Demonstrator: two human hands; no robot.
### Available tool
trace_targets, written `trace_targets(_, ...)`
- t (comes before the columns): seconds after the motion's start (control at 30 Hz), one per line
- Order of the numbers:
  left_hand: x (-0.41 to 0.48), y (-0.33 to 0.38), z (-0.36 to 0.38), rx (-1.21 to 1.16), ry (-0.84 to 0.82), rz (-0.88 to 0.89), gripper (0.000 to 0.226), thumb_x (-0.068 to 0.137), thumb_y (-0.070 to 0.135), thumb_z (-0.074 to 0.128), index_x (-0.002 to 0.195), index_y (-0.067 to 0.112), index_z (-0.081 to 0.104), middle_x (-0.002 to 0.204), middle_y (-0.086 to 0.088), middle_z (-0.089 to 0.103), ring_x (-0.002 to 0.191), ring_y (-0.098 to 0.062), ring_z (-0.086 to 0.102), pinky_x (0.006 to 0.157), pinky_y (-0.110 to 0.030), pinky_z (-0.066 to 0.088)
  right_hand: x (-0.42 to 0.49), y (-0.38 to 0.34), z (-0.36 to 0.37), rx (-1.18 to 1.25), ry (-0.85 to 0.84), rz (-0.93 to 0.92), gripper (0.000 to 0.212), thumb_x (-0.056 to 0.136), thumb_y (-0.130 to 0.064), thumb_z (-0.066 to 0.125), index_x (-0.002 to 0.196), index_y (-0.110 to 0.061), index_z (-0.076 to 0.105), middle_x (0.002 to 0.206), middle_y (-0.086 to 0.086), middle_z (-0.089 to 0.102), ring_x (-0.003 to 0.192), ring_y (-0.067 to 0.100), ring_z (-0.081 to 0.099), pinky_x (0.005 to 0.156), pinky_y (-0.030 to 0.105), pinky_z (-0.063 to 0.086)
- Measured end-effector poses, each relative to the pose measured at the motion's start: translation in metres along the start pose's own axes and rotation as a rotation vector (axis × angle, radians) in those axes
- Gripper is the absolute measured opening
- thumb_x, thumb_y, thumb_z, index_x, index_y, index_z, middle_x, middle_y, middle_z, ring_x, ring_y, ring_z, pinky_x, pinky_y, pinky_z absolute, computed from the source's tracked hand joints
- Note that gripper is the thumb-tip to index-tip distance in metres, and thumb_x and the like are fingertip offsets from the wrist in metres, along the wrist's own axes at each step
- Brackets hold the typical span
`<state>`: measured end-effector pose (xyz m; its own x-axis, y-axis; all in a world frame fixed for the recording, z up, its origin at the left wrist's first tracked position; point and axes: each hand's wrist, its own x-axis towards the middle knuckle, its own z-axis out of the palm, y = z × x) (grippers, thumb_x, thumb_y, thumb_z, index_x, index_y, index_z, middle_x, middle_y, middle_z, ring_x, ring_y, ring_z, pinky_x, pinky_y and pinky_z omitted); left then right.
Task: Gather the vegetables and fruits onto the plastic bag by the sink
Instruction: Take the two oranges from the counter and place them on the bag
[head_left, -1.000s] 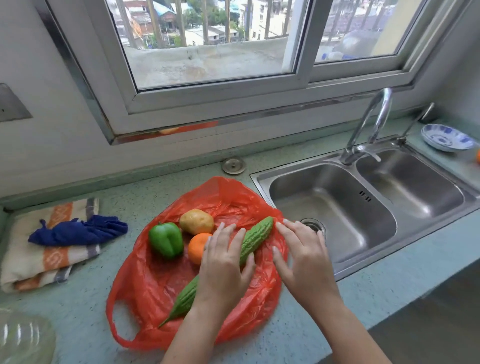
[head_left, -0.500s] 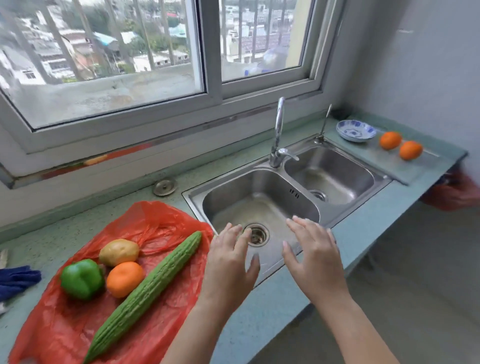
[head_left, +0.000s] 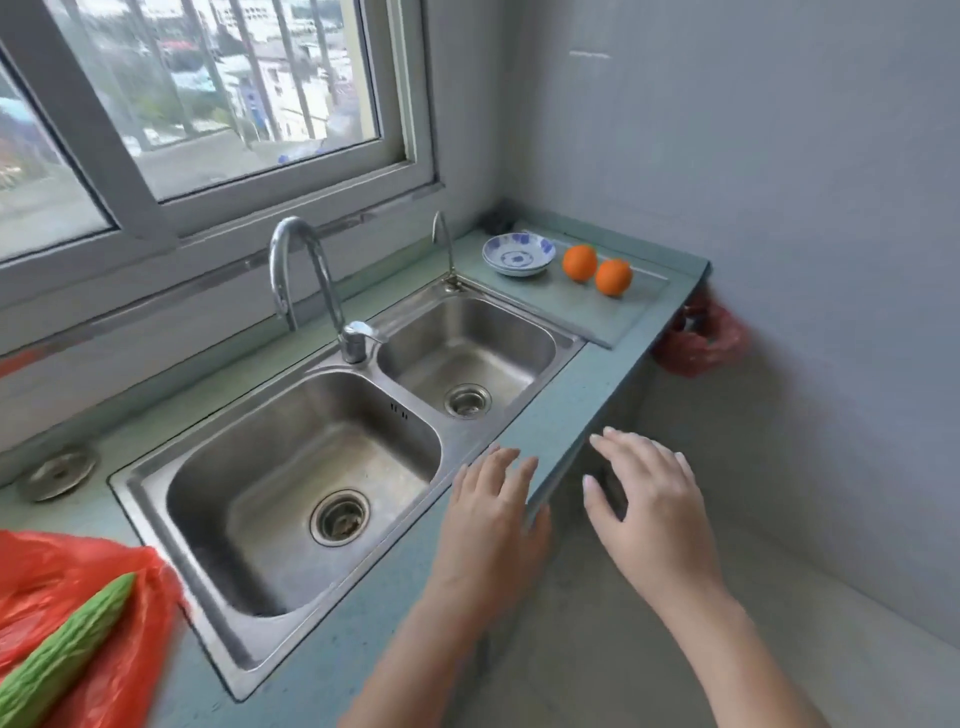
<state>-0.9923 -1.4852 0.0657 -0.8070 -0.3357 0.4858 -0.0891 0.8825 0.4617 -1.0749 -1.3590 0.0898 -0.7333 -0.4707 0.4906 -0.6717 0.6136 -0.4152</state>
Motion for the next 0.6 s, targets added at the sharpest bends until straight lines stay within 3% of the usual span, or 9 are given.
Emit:
trace_targets(0.27, 0.05, 0.02, 0.056, 0.006, -0.135, 0.038, 0.042, 0.08, 0.033, 0.043, 0.112, 0.01, 0.057, 0.112, -0.013, 0.061, 0.106, -0.033, 0.057, 0.089, -0.044, 0.047, 0.025, 0.072, -0.001, -0.013, 0.074, 0.123, 0.042, 0.077, -0.033, 0.041, 0.103, -0.01, 0.065, 0.107, 0.01, 0.067, 0.099, 0.03, 0.061, 0.088, 0.057, 0.042)
trace_targets(0.6, 0.173, -0.006, 0.126, -0.035, -0.168, 0.069, 0.044, 0.08, 0.033, 0.043, 0.113, 0.007, 0.057, 0.113, -0.014, 0.06, 0.108, -0.036, 0.054, 0.089, -0.05, 0.046, 0.12, 0.138, 0.031, -0.086, 0.056, 0.206, 0.04, 0.077, -0.032, 0.044, 0.103, -0.01, 0.064, 0.107, 0.01, 0.067, 0.098, 0.029, 0.062, 0.087, 0.056, 0.043)
